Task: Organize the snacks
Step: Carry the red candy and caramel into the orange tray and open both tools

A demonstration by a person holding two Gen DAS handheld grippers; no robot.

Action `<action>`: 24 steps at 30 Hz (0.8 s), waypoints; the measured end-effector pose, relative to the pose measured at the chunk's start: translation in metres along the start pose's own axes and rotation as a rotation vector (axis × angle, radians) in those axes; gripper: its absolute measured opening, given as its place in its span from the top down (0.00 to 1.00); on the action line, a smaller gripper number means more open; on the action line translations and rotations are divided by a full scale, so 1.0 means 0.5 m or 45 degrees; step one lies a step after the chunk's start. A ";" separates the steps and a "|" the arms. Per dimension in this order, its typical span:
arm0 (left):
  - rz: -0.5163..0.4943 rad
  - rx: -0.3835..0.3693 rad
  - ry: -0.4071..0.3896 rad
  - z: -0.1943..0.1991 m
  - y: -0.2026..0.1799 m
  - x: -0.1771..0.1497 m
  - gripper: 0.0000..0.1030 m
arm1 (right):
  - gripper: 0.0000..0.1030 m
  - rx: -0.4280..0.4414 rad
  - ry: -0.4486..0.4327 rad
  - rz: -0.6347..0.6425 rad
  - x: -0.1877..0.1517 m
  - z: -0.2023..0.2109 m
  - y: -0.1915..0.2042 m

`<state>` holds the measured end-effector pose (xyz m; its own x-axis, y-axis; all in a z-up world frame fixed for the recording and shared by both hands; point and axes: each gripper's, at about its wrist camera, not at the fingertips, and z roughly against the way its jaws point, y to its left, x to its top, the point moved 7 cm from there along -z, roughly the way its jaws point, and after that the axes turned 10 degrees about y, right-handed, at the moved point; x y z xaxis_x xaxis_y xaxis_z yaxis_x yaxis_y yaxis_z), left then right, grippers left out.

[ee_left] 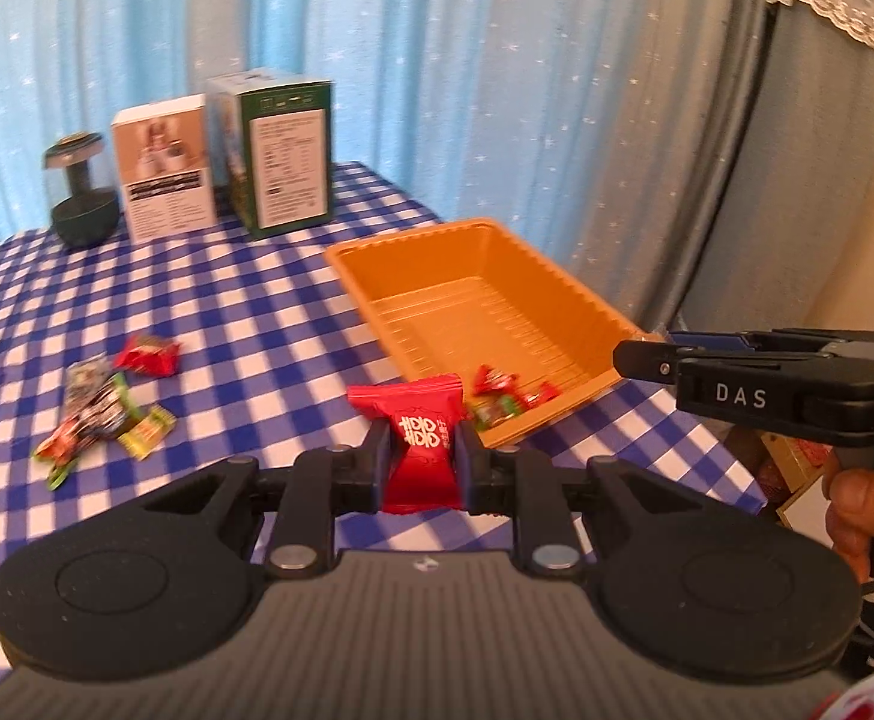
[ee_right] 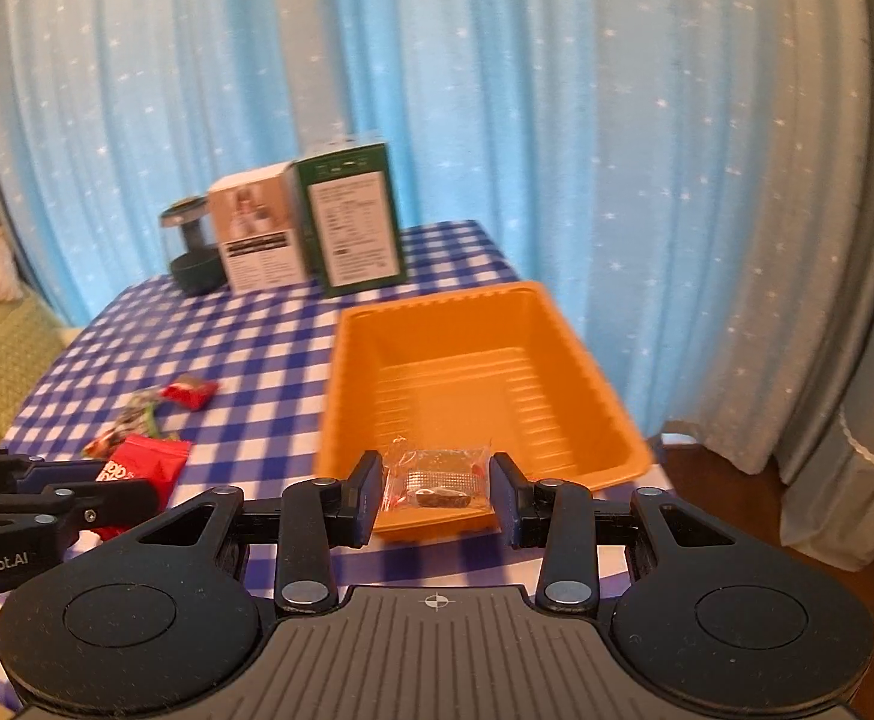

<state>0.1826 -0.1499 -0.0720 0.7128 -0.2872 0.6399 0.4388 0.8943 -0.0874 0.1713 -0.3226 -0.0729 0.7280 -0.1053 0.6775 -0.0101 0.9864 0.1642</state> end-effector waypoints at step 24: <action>-0.060 -0.064 0.025 -0.210 -0.069 0.130 0.81 | 0.62 -0.027 0.029 -0.096 0.088 -0.122 -0.134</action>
<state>0.2713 -0.2354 -0.1079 0.7013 -0.3356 0.6289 0.4988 0.8613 -0.0965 0.2459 -0.3856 -0.0978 0.7414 -0.1767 0.6474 0.0595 0.9782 0.1988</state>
